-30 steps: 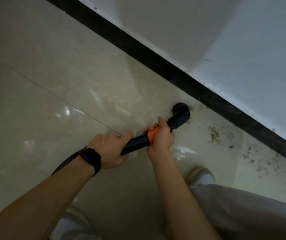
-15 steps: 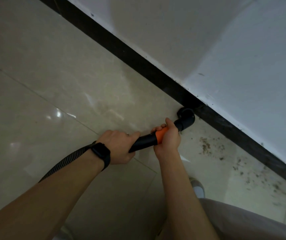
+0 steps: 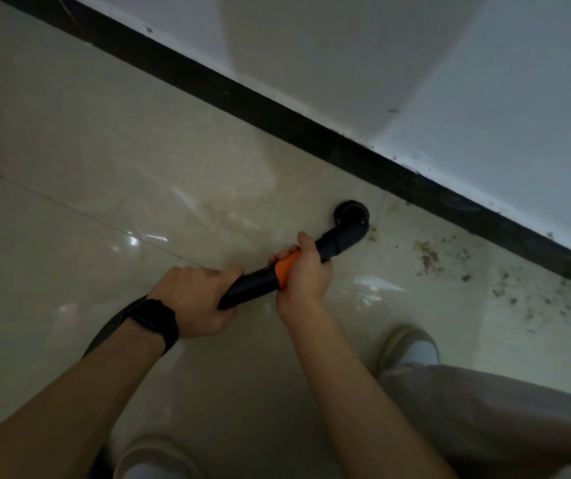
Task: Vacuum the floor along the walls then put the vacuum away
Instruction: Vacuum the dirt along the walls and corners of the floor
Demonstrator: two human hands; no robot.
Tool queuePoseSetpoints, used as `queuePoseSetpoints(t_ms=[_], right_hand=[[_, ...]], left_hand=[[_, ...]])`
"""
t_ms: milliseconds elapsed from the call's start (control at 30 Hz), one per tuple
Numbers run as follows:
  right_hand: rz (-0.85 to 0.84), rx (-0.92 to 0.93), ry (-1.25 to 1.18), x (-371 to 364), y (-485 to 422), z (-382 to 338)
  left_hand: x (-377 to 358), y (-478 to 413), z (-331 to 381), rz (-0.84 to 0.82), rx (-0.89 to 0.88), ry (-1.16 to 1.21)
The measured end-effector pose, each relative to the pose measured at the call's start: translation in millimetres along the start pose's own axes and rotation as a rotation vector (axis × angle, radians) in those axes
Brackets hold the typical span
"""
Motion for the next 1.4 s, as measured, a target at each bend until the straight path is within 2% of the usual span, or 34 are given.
queuePoseSetpoints(t_ms=[233,867,1400], right_hand=[[0.110,-0.101,-0.092,49,30,37],[0.046,-0.071,-0.064,44,4,-9],[-0.006,0.002,-0.017,25,-16,-38]], left_hand=[[-20,46,3,-0.044,-0.180,-0.125],[-25,8,36,0.001,-0.090,-0.169],[-16,-27,45,-0.023,-0.032,-0.014]])
Point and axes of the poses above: each hand's wrist, its own y-axis away from the middle knuckle, its own x-axis out of the back of the hand, z = x × y, the point moved 2 cm from there along -y, towards the middle knuckle, and after that the axes turned 1 degree about z, right-handed, at the moved point
